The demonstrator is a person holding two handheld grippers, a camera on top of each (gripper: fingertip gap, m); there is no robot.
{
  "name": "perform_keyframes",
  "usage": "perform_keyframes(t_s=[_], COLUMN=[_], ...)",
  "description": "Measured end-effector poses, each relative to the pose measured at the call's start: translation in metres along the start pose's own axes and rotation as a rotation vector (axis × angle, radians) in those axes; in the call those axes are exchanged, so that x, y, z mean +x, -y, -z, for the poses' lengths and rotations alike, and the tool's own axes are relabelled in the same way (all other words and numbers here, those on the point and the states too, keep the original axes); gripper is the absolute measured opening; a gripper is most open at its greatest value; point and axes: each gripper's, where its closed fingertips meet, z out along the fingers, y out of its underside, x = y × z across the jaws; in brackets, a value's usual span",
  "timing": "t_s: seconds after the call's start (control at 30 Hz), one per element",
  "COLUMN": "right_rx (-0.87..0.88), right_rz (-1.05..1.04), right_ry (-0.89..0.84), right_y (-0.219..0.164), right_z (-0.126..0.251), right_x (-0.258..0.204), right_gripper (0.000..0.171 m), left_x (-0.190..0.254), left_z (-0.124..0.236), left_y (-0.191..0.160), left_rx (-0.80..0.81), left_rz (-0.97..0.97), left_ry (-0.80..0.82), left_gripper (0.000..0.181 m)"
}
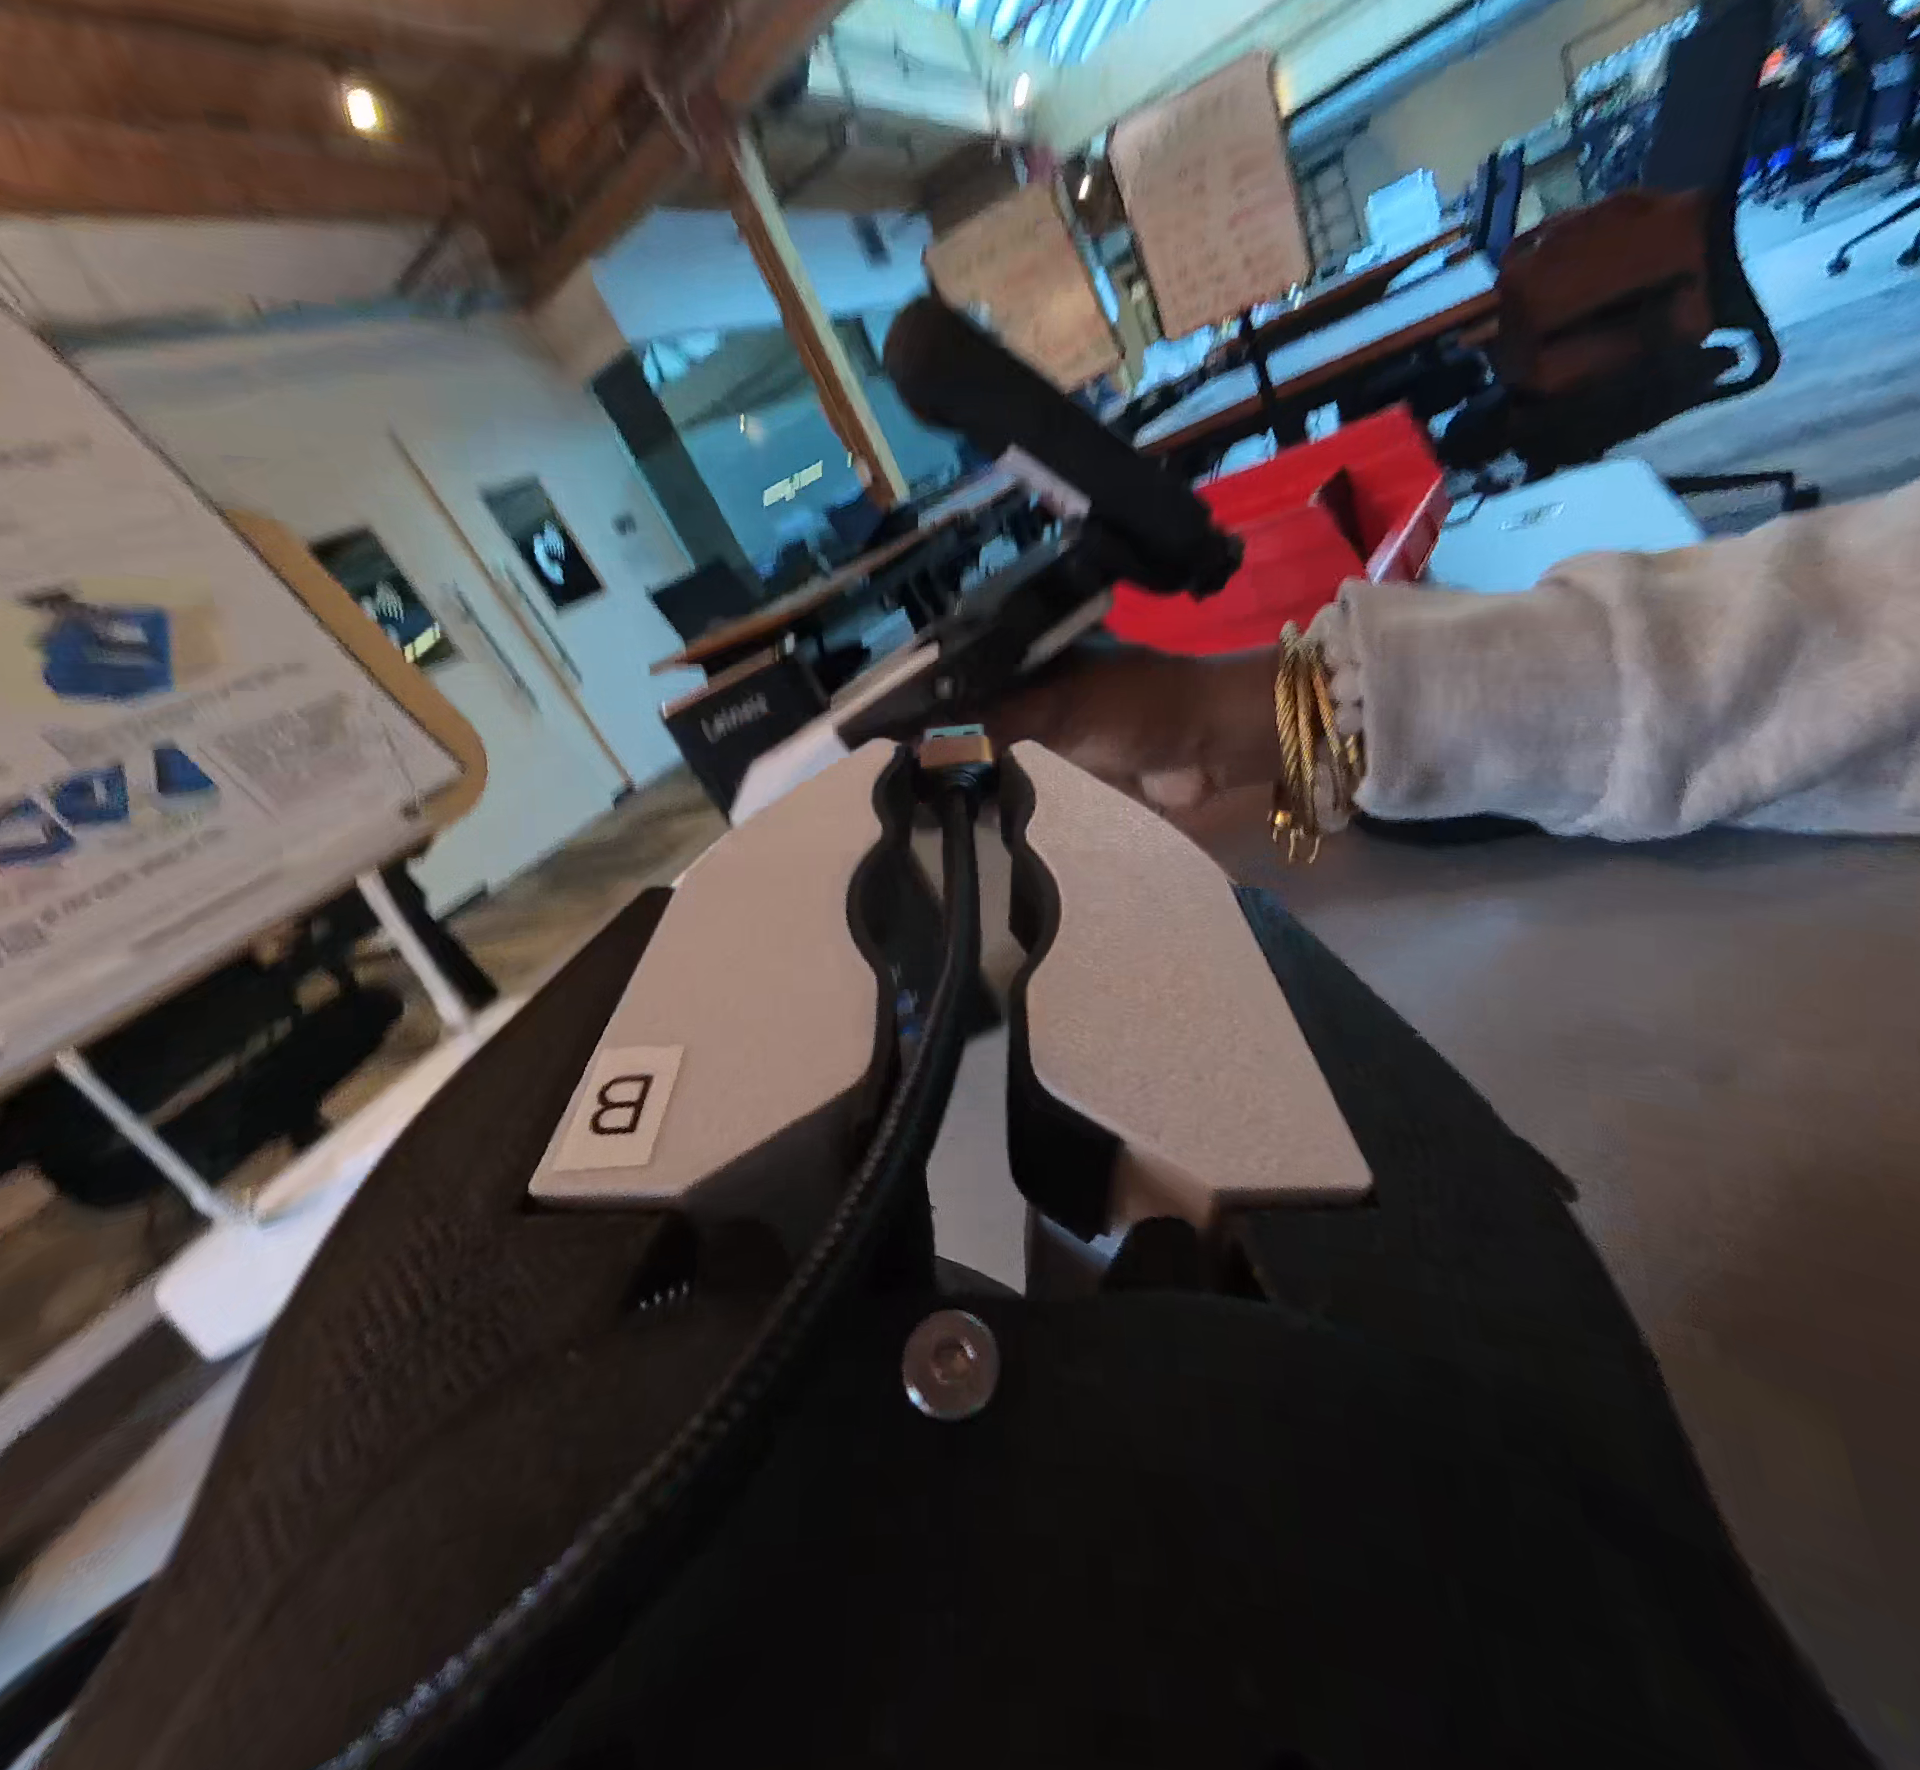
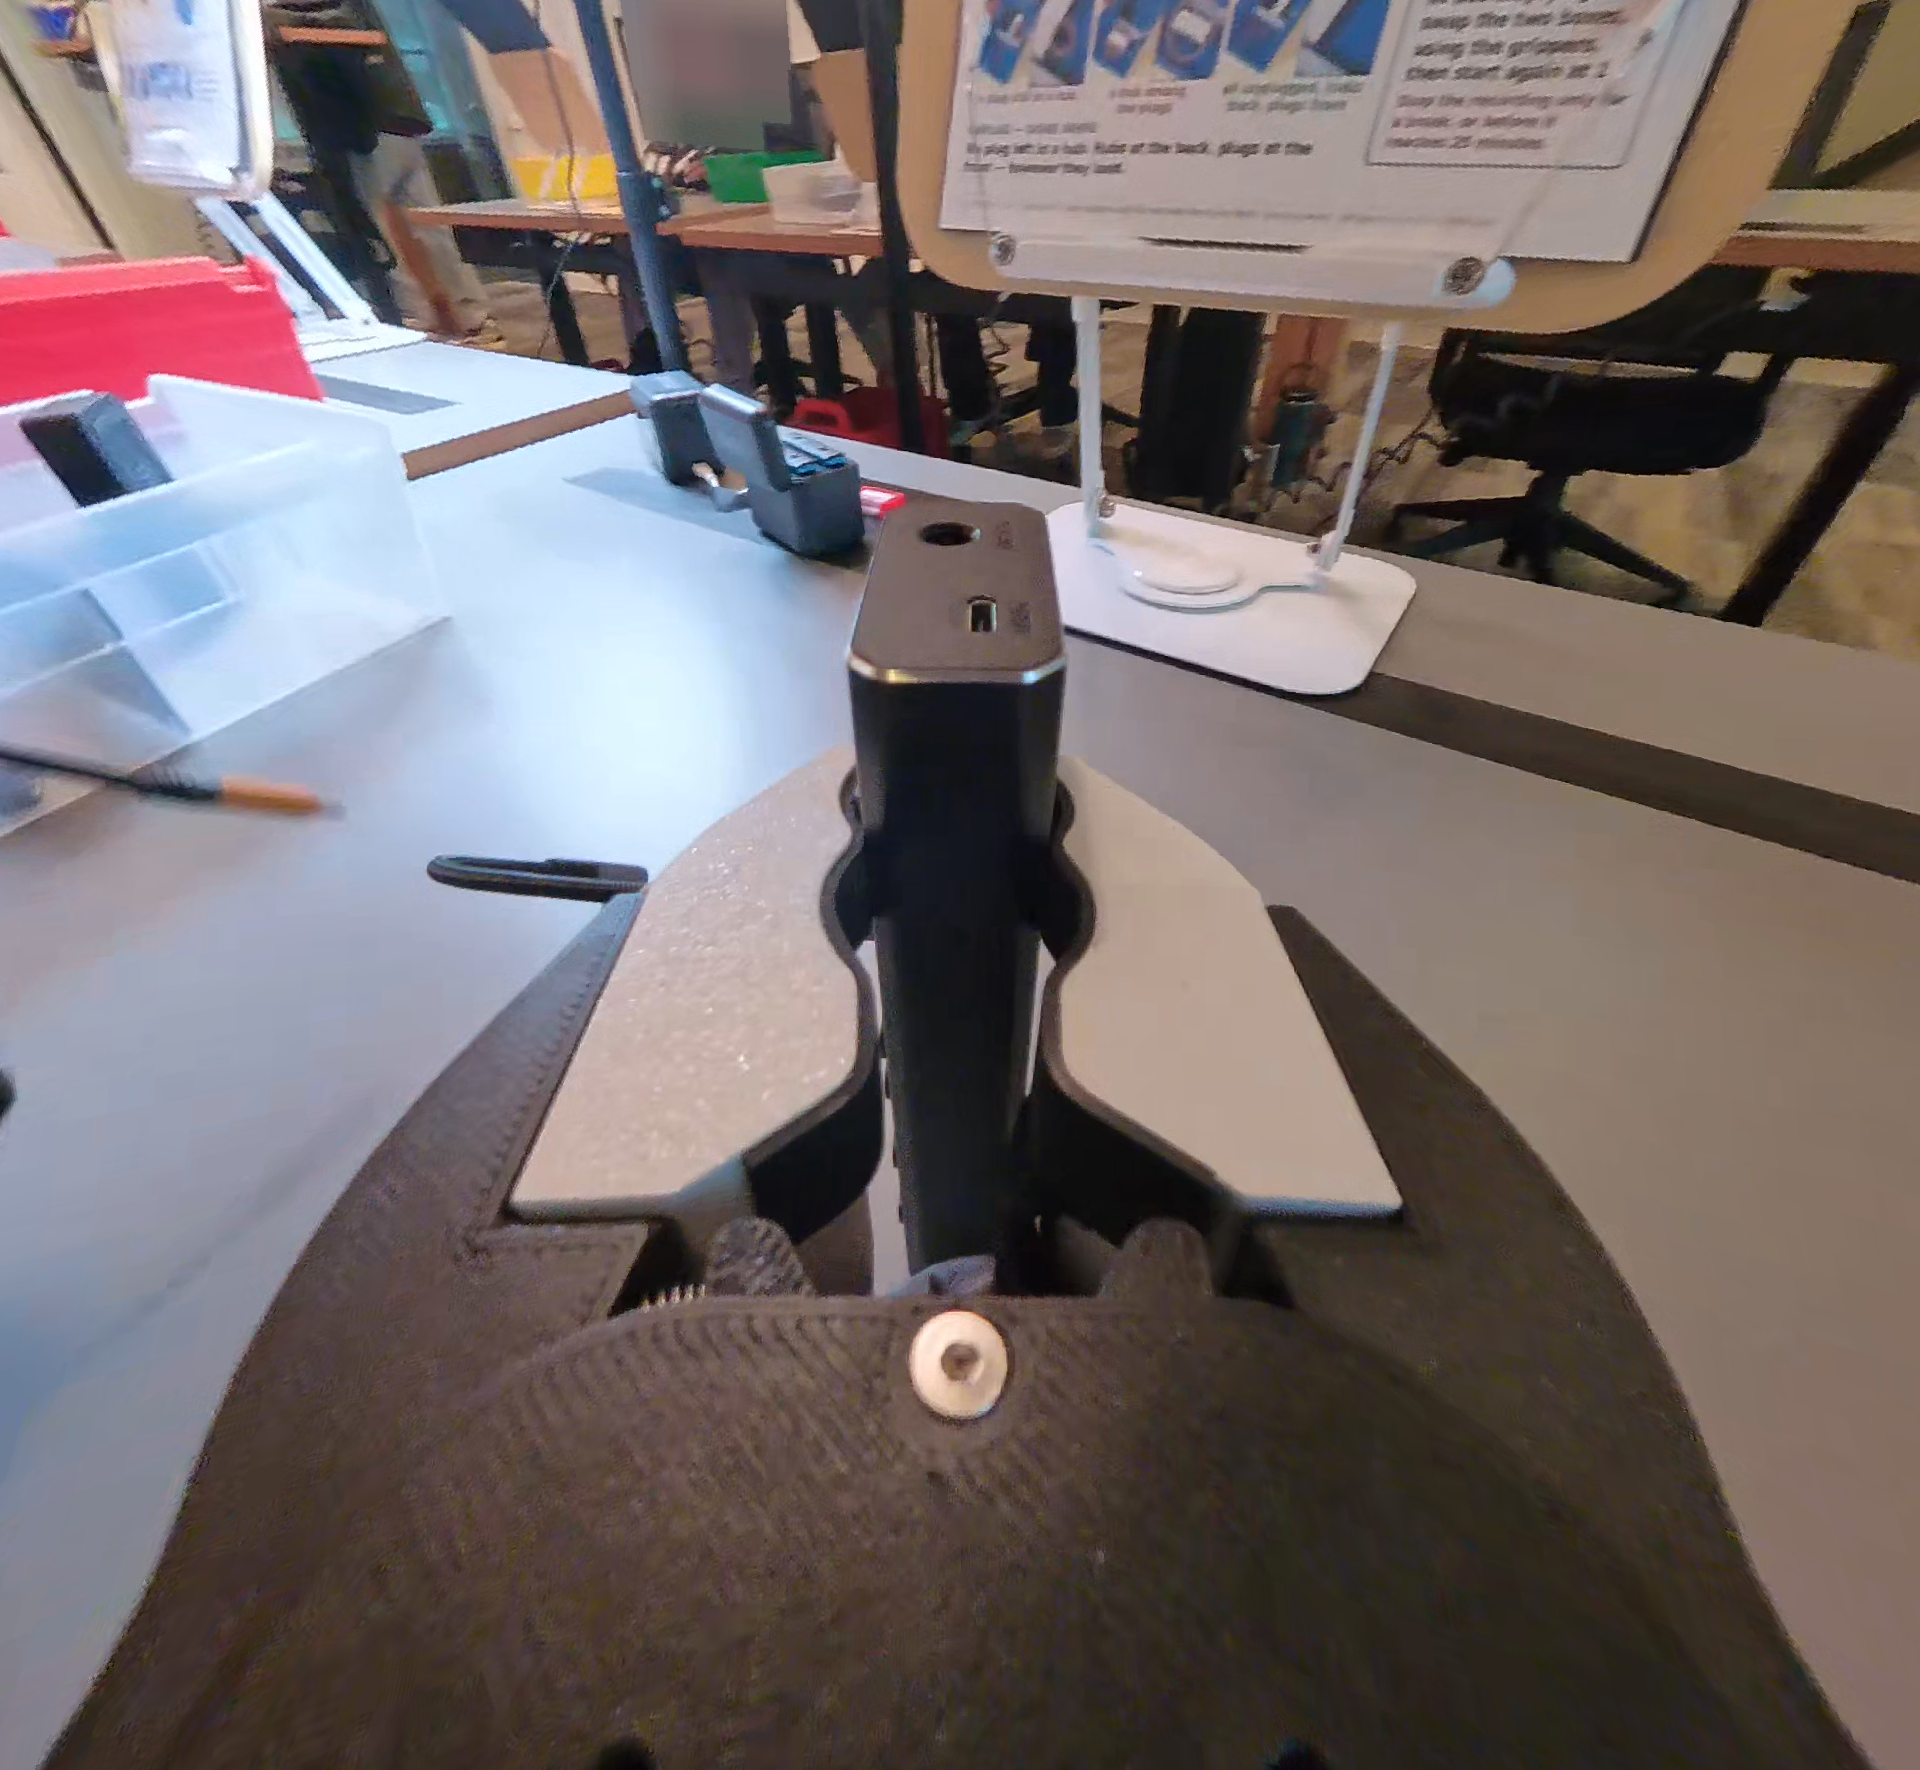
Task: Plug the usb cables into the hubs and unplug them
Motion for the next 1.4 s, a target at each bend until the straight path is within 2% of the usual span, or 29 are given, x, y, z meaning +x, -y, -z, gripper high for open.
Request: perform_keyframes(t_s=[0.07, 0.17, 0.33, 0.57, 0.8, 1.1, 1.4], right_rx=[0.048, 0.139, 0.229, 0.275, 0.306, 0.300, 0.328], right_rz=[-0.058, -0.265, -0.487, -0.441, -0.387, -0.376, -0.529], right_ry=[-0.022, 0.049, 0.221, 0.207, 0.187, 0.180, 0.178], right_y=[0.003, 0.011, 0.021, 0.025, 0.029, 0.022, 0.014], right_z=[0.000, 0.000, 0.000, 0.003, 0.005, 0.003, -0.001], right_x=[0.000, -0.009, -0.043, -0.057, -0.064, -0.067, -0.056], right_gripper=[0.028, 0.028, 0.028, 0.028, 0.029, 0.029, 0.029], left_x=[-0.005, -0.018, -0.041, -0.046, -0.048, -0.041, -0.042], left_z=[-0.006, -0.010, -0.006, -0.005, -0.007, -0.007, -0.006], left_y=[-0.026, -0.054, -0.064, -0.074, -0.074, -0.079, -0.090], left_rx=[-0.118, -0.246, -0.255, -0.293, -0.259, -0.309, -0.371], left_rz=[0.040, 0.066, 0.123, 0.204, 0.271, 0.262, 0.318], left_ry=[0.033, 0.115, 0.216, 0.228, 0.228, 0.226, 0.261], left_gripper=[0.016, 0.016, 0.016, 0.016, 0.016, 0.016, 0.016])
